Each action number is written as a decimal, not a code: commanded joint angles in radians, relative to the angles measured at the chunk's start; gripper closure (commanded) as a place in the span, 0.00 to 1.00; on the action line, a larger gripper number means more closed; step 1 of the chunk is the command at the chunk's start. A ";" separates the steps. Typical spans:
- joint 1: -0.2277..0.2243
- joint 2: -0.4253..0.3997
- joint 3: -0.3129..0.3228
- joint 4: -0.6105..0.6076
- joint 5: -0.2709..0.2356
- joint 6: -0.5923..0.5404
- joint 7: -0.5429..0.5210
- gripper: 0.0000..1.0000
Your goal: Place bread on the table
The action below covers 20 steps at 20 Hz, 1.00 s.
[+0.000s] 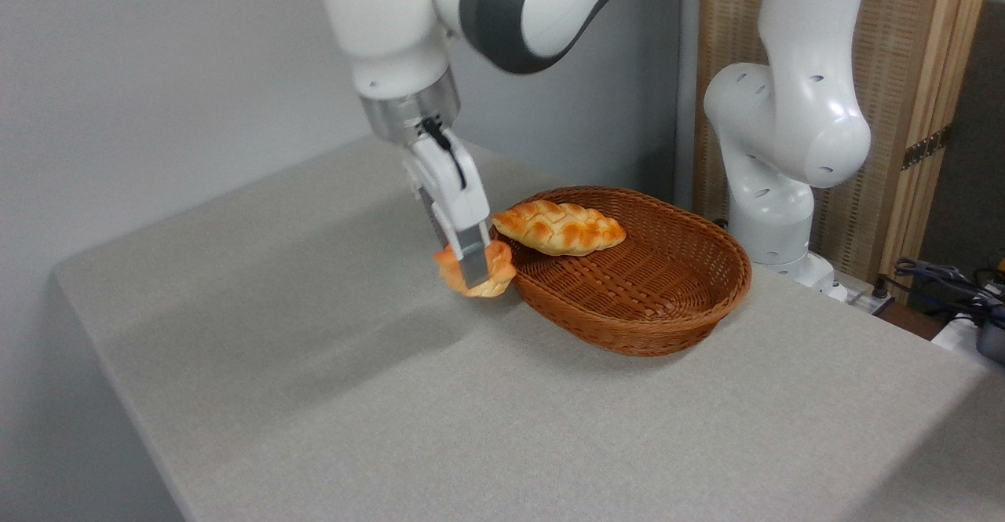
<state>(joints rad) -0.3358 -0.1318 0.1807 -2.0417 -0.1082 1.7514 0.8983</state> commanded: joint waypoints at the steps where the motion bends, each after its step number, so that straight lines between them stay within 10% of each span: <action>1: -0.015 0.093 0.003 0.077 -0.028 -0.004 0.021 0.00; 20: -0.015 0.189 -0.040 0.107 -0.038 0.054 0.017 0.00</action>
<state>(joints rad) -0.3486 0.0486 0.1370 -1.9491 -0.1254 1.7989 0.8988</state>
